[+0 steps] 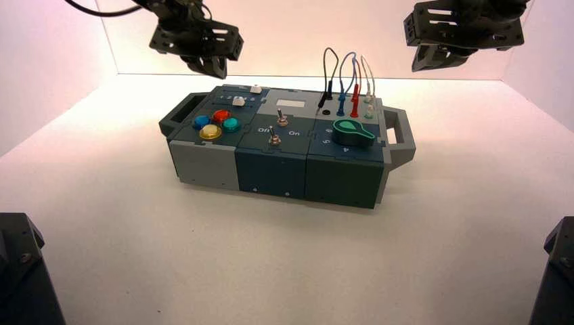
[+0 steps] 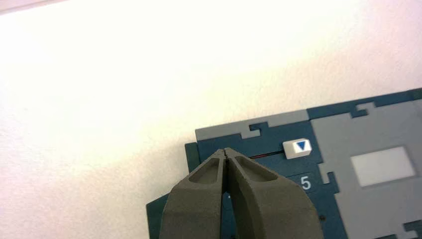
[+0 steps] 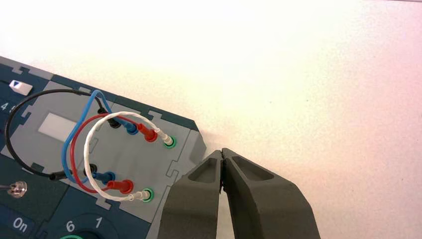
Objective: Move the top slider to position 5.
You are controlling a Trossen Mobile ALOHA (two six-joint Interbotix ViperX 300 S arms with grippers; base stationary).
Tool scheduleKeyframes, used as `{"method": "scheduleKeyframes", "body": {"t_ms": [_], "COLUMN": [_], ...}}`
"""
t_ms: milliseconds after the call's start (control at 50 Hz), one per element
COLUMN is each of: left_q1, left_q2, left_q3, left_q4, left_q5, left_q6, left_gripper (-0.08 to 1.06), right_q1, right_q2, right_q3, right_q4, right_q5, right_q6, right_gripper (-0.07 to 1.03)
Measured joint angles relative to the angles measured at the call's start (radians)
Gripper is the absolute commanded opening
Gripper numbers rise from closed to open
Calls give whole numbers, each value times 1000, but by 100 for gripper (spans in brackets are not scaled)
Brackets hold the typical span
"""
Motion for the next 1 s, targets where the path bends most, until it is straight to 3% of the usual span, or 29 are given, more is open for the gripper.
{"method": "scheduleKeyframes", "body": {"t_ms": [380,560,800,1000], "left_q1": [2,40,123,124], "left_q2": [-144,-206,-236,-236], "left_q3": [121,183,215,218], "left_q4": [-2,-2,0,0], "left_q5": [-129,-176,-190,-195], "left_q6": [2,3,3,3], "left_gripper": [-3,-3,-3,-3], "right_q1": [0,0,0,0], "right_q2": [0,2,0,2], "right_q3": [-2,-3,-6,-6], "right_q4": [0,-8,-18,-18], "right_q5": [0,0,0,-3], "right_q6": [0,-2,-3,-3], "right_gripper": [-2,-2,-2,-2]}}
